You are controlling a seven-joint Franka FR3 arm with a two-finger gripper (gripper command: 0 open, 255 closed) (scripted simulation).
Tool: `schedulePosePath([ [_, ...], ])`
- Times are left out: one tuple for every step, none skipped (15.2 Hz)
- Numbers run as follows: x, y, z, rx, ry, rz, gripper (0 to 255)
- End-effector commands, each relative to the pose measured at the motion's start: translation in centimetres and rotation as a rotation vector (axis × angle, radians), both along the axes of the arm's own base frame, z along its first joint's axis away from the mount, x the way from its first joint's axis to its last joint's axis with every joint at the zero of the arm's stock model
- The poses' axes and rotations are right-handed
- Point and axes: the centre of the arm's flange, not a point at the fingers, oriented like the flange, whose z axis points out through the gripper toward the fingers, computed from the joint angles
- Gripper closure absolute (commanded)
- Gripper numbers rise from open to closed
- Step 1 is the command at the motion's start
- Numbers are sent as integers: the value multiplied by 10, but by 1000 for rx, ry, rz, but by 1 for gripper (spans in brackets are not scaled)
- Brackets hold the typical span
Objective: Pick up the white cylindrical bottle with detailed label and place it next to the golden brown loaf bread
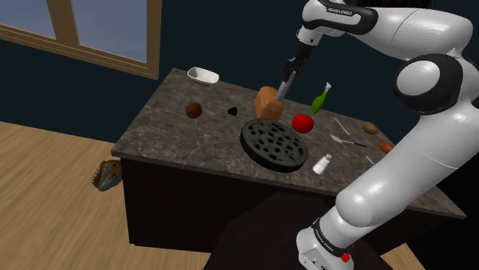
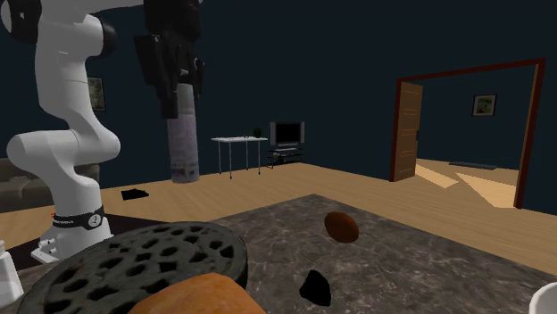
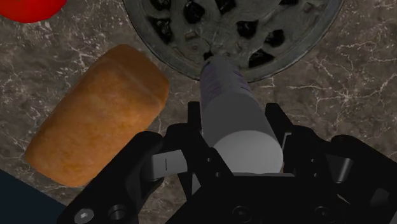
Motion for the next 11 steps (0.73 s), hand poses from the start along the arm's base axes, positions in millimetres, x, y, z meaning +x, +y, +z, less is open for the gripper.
schedulePosePath([
  [-4,-25,2,0,0,1,255],
  [-6,-38,2,0,0,1,255],
  [-8,-51,2,0,0,1,255],
  [-11,-64,2,0,0,1,255],
  [-13,-77,2,0,0,1,255],
  [-15,-90,2,0,0,1,255],
  [-17,-103,2,0,0,1,255],
  [-20,-116,2,0,0,1,255],
  [-22,-129,2,0,0,1,255],
  [-24,-142,2,0,0,1,255],
  [-27,-155,2,0,0,1,255],
])
